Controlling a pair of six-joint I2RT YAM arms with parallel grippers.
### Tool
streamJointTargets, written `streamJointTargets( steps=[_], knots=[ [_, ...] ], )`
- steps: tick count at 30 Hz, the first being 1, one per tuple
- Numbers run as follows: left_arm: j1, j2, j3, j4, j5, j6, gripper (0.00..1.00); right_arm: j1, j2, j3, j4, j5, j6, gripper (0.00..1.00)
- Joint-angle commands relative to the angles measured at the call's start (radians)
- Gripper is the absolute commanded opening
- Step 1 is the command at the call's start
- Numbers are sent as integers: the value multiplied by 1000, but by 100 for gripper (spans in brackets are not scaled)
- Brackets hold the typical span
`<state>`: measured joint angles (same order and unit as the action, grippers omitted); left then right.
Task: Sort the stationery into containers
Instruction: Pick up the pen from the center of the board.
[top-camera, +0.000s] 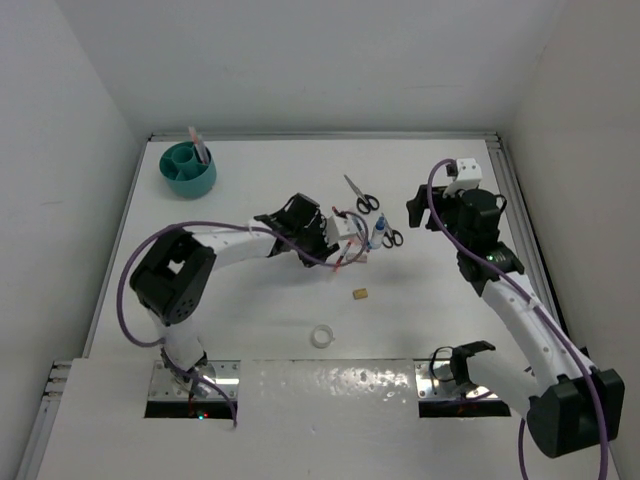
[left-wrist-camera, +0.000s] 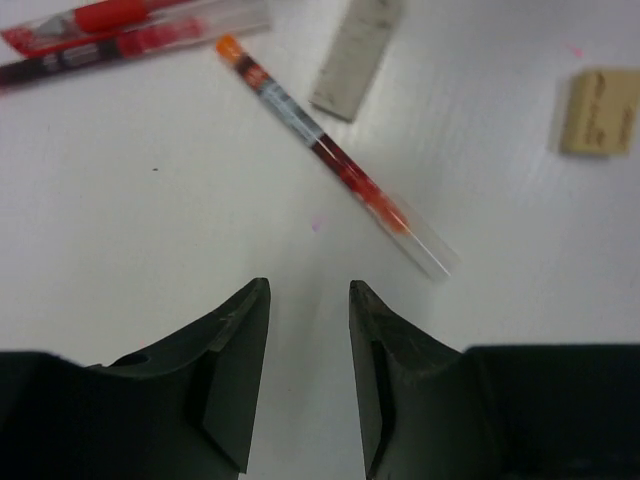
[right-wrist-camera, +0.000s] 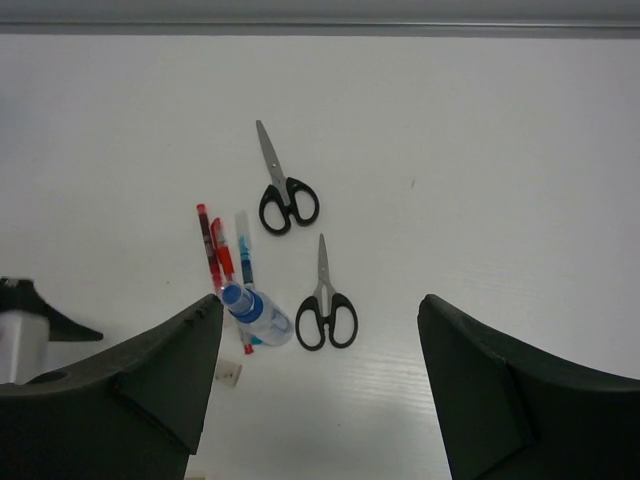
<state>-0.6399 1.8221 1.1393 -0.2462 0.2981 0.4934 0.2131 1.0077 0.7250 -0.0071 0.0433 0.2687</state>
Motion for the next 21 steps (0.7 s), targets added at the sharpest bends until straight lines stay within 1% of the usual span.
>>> streamJointTargets(
  steps=[1, 2, 3, 4, 5, 6, 7, 8, 9, 11, 12, 13, 15, 16, 18, 19, 20, 21],
  knots=[
    [12, -139, -111, 166, 94, 422, 35, 2, -79, -21, -20, 23, 27, 77],
    [41, -153, -125, 162, 154, 608, 35, 0, -90, -35, -25, 23, 33, 77],
    [55, -165, -136, 156, 211, 704, 36, 3, -102, -42, -25, 23, 46, 77],
    [66, -176, -139, 125, 307, 782, 39, 2, -122, -47, -27, 21, 53, 77],
    [74, -173, -130, 104, 344, 903, 40, 3, -132, -59, -27, 18, 73, 77],
    [71, -155, -115, 81, 381, 930, 41, 3, -138, -65, -25, 17, 82, 76],
    [63, -141, -64, 40, 389, 930, 41, 5, -155, -70, -25, 17, 92, 76],
    [49, -111, -32, 21, 401, 875, 41, 6, -162, -76, -28, 17, 107, 74],
    [45, -101, 9, -20, 414, 854, 41, 9, -167, -76, -39, 17, 112, 72],
    [51, -118, -6, -41, 449, 870, 41, 23, -178, -68, -62, 46, 116, 70],
    [52, -138, -33, -27, 470, 907, 41, 32, -181, -65, -91, 59, 115, 70],
    [52, -158, -106, -15, 472, 997, 41, 51, -184, -61, -106, 75, 112, 70],
    [49, -194, -165, -8, 461, 1118, 39, 55, -199, -67, -125, 112, 119, 70],
    [43, -198, -180, -18, 458, 1221, 37, 55, -205, -82, -122, 115, 124, 70],
    [31, -166, -152, -28, 457, 1223, 36, 54, -222, -99, -97, 106, 144, 70],
    [23, -147, -116, -22, 458, 1103, 36, 54, -222, -102, -96, 99, 165, 70],
    [22, -115, -48, -12, 463, 1018, 36, 55, -215, -99, -102, 89, 181, 69],
    [23, -107, -20, 17, 467, 936, 37, 58, -209, -93, -119, 89, 200, 67]
  ],
)
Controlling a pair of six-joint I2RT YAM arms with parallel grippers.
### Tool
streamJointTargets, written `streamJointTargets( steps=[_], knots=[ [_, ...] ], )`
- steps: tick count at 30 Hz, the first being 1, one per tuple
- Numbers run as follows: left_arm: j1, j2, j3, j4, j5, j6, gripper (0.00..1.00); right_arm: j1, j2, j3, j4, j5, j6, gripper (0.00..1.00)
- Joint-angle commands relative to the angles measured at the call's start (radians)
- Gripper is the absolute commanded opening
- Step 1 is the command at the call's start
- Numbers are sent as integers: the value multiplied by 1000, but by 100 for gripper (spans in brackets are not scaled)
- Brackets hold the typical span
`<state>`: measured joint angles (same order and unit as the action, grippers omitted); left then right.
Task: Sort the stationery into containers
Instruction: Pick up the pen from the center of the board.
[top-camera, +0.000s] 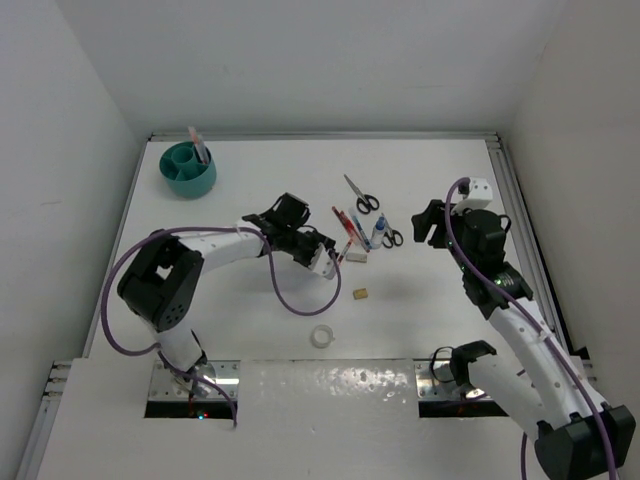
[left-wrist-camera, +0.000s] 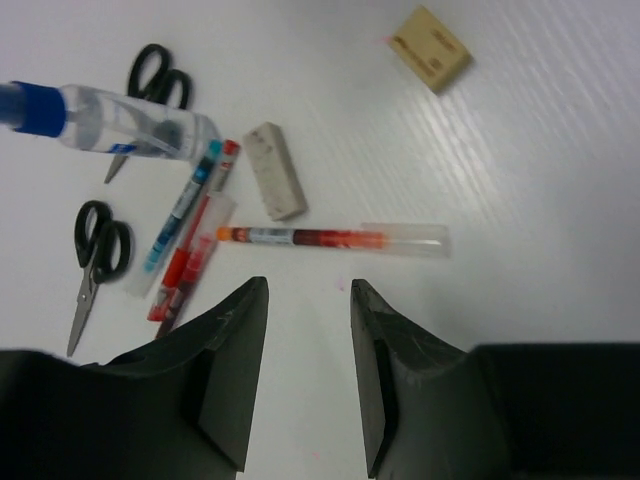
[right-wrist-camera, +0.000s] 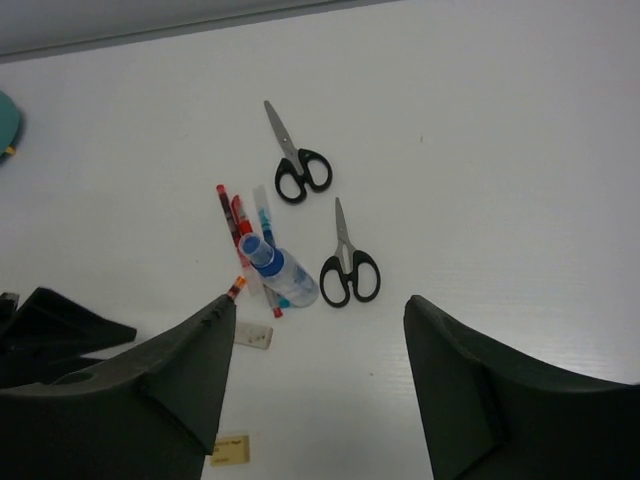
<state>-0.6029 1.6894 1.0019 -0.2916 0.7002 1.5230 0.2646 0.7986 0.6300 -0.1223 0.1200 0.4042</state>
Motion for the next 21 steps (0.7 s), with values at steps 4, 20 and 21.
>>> streamJointTargets(
  steps=[4, 20, 21],
  knots=[
    [20, -45, 26, 178, 84, -190, 37, 65, 39, 8, -74, 41, 102, 63],
    [-141, 49, 64, 224, -553, -1324, 35, 88, -2, -50, -73, 145, 82, 64],
    [-150, 53, 60, 229, -554, -1305, 36, 88, -6, -52, -73, 148, 75, 64]
  ],
)
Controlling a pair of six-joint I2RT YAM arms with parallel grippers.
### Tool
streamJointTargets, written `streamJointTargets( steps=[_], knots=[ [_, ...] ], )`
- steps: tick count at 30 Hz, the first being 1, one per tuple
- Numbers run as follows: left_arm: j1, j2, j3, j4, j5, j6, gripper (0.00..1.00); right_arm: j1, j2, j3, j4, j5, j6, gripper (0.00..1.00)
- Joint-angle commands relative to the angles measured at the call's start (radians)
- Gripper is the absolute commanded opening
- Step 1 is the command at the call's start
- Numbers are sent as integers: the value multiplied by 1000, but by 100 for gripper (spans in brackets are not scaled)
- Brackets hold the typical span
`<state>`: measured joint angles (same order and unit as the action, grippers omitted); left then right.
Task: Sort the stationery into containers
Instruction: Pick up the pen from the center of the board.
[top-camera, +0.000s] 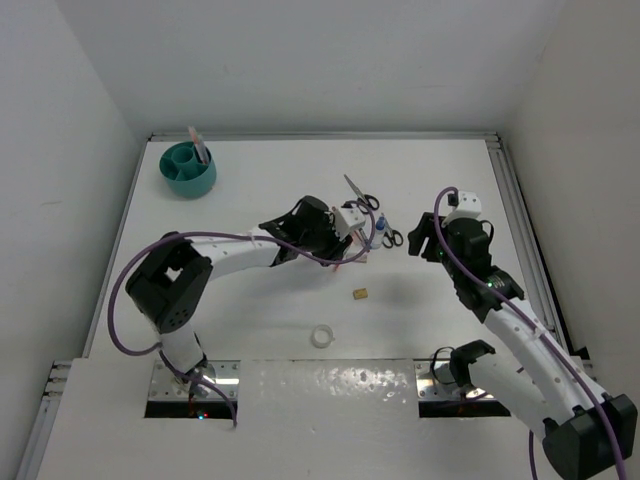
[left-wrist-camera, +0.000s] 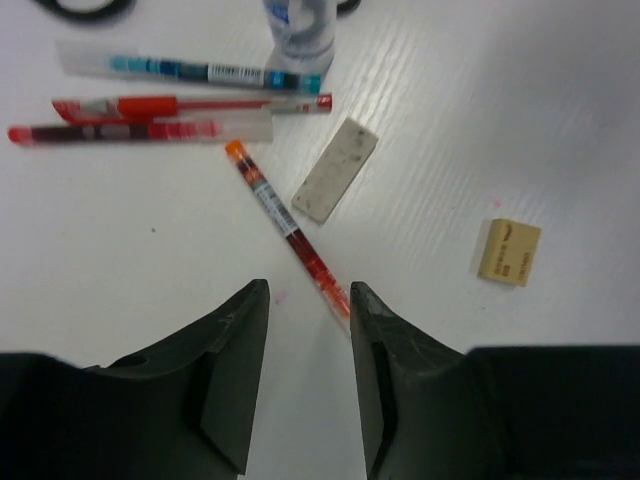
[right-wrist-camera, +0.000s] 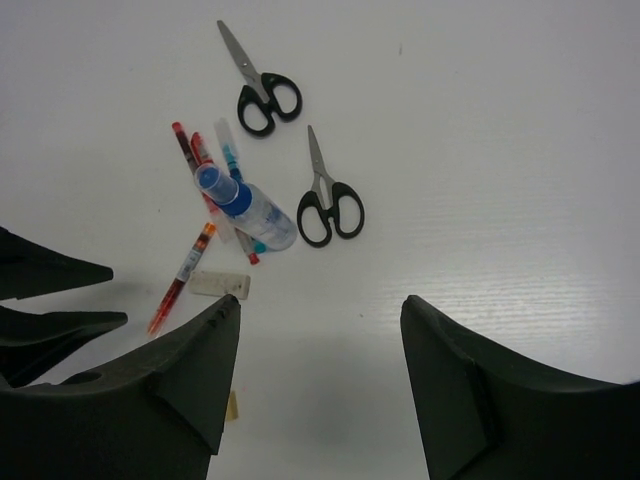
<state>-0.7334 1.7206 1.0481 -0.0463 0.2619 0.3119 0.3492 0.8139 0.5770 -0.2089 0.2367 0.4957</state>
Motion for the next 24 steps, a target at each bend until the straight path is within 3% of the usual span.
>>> streamJointTargets(
  steps=[1, 7, 13, 21, 24],
  knots=[
    [-26, 33, 9, -10, -116, -86, 38, 4, -21, -2, 13, 36, -29, 65],
    [-63, 94, 4, 28, -148, -94, 46, 2, -10, 7, 3, 42, -43, 65],
    [-73, 134, -14, 28, -239, -96, 44, 4, -24, 3, -4, 50, -43, 65],
    [-83, 145, -83, 120, -247, -86, 43, 4, -22, 15, -14, 62, -65, 66],
    [-81, 145, -94, 111, -243, -99, 28, 4, -21, 27, -27, 65, -74, 66]
  ],
)
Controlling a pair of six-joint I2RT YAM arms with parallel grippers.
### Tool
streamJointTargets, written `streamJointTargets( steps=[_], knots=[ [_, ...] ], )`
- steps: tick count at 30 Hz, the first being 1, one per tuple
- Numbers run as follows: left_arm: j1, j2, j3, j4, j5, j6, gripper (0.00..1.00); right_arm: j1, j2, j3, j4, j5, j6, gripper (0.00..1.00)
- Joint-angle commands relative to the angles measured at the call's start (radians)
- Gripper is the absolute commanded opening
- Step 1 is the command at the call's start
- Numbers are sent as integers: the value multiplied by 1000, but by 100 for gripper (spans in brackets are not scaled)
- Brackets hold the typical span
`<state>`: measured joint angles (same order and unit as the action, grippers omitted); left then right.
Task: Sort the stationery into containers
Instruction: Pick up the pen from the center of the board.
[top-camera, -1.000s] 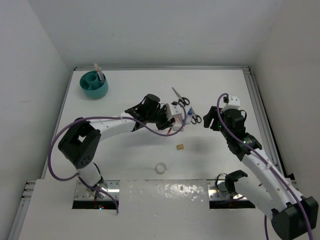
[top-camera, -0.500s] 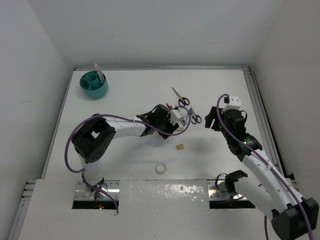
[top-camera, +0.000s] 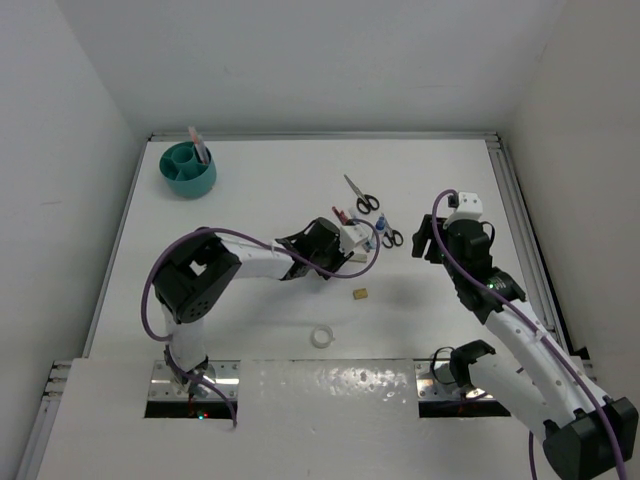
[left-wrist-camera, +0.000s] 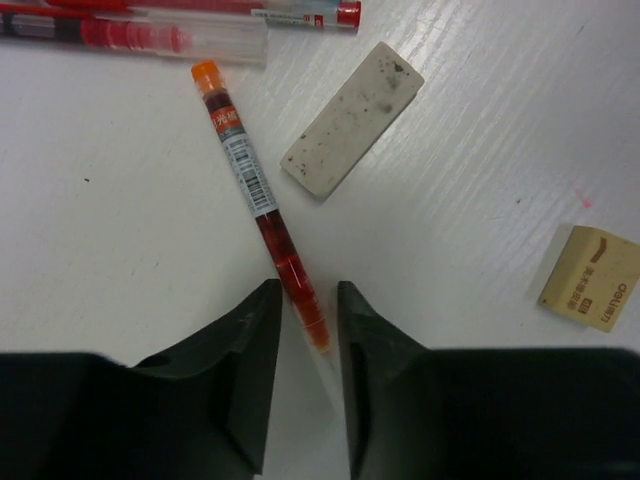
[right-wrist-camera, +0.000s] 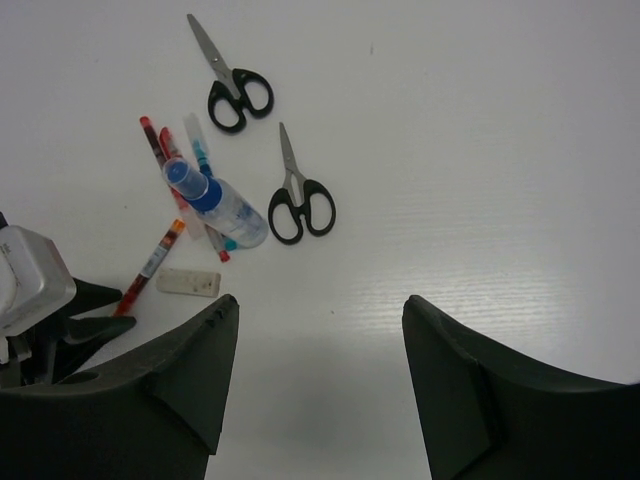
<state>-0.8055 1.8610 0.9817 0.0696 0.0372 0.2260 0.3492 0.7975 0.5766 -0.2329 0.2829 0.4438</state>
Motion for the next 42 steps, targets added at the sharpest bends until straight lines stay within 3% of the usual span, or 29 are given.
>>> streamJointTargets(
  steps=[1, 6, 11, 14, 18, 21, 22, 23, 24, 27, 31, 36, 42],
  knots=[
    [-3, 4, -28, -26, -22, -17, 24, 4, -7, 29, -8, 25, -25, 66],
    [29, 0, -28, -118, -29, -33, 0, 2, -24, 29, -8, 44, -42, 66],
    [63, -17, 6, -178, -33, -42, 0, 2, -32, 31, -5, 32, -42, 66],
    [95, -40, 60, -253, -63, -24, 0, 2, -21, 40, -5, -60, -95, 66],
    [138, -126, 98, -324, -13, 162, 0, 4, -3, 84, -28, -308, -273, 66],
    [167, -294, -27, -231, 91, 465, 0, 2, 12, 162, -39, -468, -424, 66],
    [178, -392, -70, -203, 125, 654, 0, 2, 20, 178, -42, -508, -514, 66],
    [190, -434, -112, -148, 198, 752, 0, 2, 29, 198, -45, -551, -549, 65],
    [224, -478, -188, -124, 239, 924, 0, 7, 60, 236, -45, -629, -569, 65],
    [281, -595, -265, -46, 374, 1137, 0, 8, 166, 314, -13, -768, -542, 59],
    [293, -669, -278, -21, 432, 1288, 0, 34, 339, 429, -8, -902, -452, 59],
    [299, -709, -304, 9, 428, 1509, 0, 132, 480, 554, -33, -877, -383, 57],
    [301, -726, -316, 29, 420, 1592, 0, 258, 609, 614, -25, -800, -372, 58]
  ],
)
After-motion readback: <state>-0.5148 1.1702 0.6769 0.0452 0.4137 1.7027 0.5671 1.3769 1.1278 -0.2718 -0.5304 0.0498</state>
